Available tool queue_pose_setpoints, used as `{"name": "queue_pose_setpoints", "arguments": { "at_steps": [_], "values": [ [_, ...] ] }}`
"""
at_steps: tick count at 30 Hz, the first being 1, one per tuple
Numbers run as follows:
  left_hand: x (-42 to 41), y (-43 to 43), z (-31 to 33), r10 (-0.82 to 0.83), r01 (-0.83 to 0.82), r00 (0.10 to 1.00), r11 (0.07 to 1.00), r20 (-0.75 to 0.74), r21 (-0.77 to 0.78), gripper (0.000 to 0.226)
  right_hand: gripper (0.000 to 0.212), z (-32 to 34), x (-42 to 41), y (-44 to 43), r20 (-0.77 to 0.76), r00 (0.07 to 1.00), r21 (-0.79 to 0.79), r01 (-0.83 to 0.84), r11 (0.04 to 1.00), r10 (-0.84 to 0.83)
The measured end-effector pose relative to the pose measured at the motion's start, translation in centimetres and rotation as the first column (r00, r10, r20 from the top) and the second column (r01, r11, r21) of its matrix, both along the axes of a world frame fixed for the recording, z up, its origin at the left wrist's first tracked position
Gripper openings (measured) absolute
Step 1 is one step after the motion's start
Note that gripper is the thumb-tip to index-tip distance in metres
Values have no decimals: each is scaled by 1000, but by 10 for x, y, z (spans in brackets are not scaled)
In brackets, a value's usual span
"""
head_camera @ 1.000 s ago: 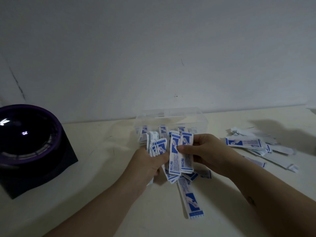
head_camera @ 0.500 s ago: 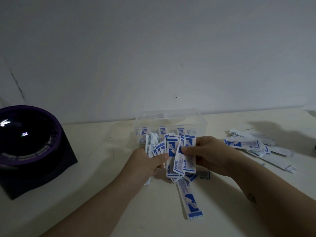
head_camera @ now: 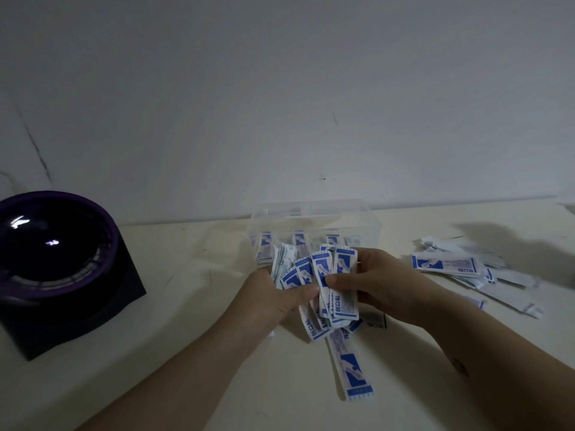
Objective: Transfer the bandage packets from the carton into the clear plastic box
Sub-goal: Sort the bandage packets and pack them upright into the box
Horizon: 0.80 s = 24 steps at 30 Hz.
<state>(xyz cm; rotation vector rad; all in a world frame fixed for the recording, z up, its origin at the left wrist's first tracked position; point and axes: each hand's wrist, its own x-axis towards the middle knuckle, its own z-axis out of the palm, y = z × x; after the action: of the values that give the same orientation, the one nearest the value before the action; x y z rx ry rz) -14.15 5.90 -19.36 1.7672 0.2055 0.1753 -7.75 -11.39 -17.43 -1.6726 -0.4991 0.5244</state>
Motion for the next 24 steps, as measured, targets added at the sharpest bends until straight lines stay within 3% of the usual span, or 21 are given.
{"name": "queue_pose_setpoints", "arguments": {
  "at_steps": [7,10,13,16,18,21,24],
  "values": [
    [0,5,2,-14,14,1000,997,2,-74,7,18,2,-4,-4,82,996,-113,-31,993,40],
    [3,12,5,175,-165,981,980,82,-111,11,37,4,-10,-2,221,972,-353,1,936,82],
    [6,15,14,266,-216,954,930,140,-297,13,72,7,-18,3,416,905,-566,184,803,86],
    [3,8,23,149,-78,984,853,97,-517,15,91,17,-31,-1,617,785,-503,340,795,55],
    [-3,0,28,15,17,999,800,49,-600,16,113,24,-47,-2,683,716,-490,297,820,148],
    [-12,-16,30,-162,117,987,731,-4,-673,17,132,29,-74,8,709,611,-577,215,788,352],
    [-20,-29,31,-331,248,944,719,-6,-649,26,133,29,-78,9,737,560,-569,210,795,379]
  ]
}}
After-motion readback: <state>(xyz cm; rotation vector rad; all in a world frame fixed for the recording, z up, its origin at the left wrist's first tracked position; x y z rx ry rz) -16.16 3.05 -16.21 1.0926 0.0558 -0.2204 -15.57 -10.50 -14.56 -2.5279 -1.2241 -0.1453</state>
